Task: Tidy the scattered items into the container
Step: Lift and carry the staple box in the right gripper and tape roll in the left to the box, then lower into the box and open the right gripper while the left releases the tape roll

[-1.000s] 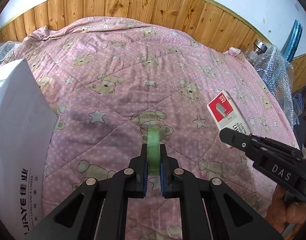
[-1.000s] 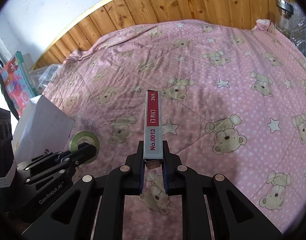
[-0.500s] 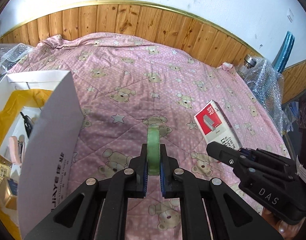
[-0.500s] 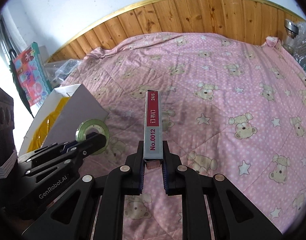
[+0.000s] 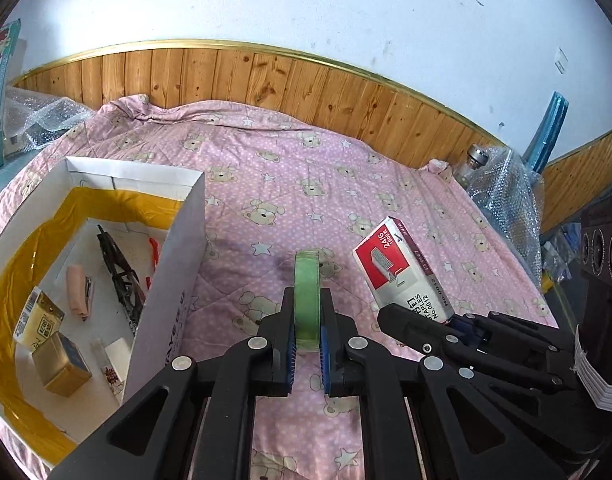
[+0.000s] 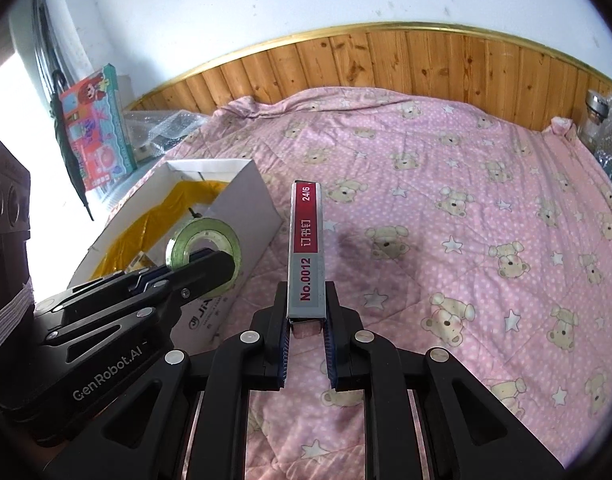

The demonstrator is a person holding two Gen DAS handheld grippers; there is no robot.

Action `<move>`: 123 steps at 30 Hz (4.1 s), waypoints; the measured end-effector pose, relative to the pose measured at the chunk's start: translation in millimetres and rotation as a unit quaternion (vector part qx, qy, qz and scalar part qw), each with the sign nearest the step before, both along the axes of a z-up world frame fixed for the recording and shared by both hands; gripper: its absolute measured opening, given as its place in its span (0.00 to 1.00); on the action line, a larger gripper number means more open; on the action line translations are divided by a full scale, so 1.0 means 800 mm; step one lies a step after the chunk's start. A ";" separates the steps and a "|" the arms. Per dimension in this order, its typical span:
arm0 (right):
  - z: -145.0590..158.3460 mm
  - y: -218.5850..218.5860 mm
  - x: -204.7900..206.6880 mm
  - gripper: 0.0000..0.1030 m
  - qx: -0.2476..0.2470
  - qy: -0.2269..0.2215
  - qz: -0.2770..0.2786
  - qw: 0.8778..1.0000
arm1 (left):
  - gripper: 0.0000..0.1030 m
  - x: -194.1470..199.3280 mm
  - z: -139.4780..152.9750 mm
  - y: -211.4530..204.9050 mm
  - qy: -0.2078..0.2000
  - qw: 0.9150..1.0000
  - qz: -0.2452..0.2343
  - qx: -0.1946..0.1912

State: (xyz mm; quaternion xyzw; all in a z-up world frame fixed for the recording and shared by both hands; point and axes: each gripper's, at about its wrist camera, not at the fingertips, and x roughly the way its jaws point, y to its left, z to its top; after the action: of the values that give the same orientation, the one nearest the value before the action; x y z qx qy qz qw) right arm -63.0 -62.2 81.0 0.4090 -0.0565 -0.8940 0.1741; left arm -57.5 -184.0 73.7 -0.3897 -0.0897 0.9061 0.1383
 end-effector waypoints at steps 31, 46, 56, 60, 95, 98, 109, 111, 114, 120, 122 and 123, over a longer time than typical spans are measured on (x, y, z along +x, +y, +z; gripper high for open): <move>0.075 -0.187 0.056 0.15 0.029 0.052 0.114 0.992 | 0.10 0.098 0.047 -0.239 0.043 0.988 0.128 0.075; 0.067 -0.239 0.039 0.15 0.023 0.039 0.158 0.986 | 0.10 0.065 0.043 -0.308 0.023 0.985 0.154 0.076; 0.063 -0.259 -0.009 0.15 0.022 0.031 0.173 0.984 | 0.10 0.024 0.014 -0.275 -0.027 0.990 0.111 0.080; 0.063 -0.270 -0.037 0.15 0.033 0.027 0.188 0.981 | 0.10 0.007 0.004 -0.269 -0.044 0.989 0.108 0.086; -0.001 -0.325 -0.201 0.15 0.058 -0.045 0.243 0.967 | 0.10 -0.091 -0.067 -0.265 -0.159 0.972 0.150 0.090; -0.003 -0.328 -0.211 0.15 0.056 -0.052 0.248 0.966 | 0.10 -0.096 -0.068 -0.262 -0.162 0.971 0.153 0.090; -0.041 -0.348 -0.252 0.32 0.066 -0.088 0.258 0.960 | 0.39 -0.134 -0.093 -0.264 -0.200 0.959 0.190 0.060; -0.049 -0.337 -0.260 0.40 0.063 -0.100 0.241 0.963 | 0.42 -0.134 -0.105 -0.280 -0.236 0.944 0.209 0.103; -0.041 -0.317 -0.249 0.40 0.048 -0.093 0.238 0.965 | 0.44 -0.120 -0.084 -0.290 -0.201 0.952 0.208 0.096; -0.027 -0.298 -0.222 0.39 0.049 -0.087 0.233 0.967 | 0.45 -0.082 -0.067 -0.299 -0.189 0.956 0.205 0.091; -0.024 -0.296 -0.212 0.39 0.048 -0.087 0.236 0.967 | 0.46 -0.070 -0.063 -0.291 -0.188 0.960 0.195 0.078; -0.024 -0.296 -0.206 0.39 0.049 -0.087 0.238 0.966 | 0.46 -0.066 -0.063 -0.287 -0.186 0.961 0.193 0.070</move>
State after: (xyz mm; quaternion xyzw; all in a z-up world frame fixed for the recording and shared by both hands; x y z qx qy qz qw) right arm -228.0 -298.6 62.2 0.4950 0.0709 -0.7895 0.3559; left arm -109.9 -413.9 23.3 -0.5159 -0.2508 0.8185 -0.0317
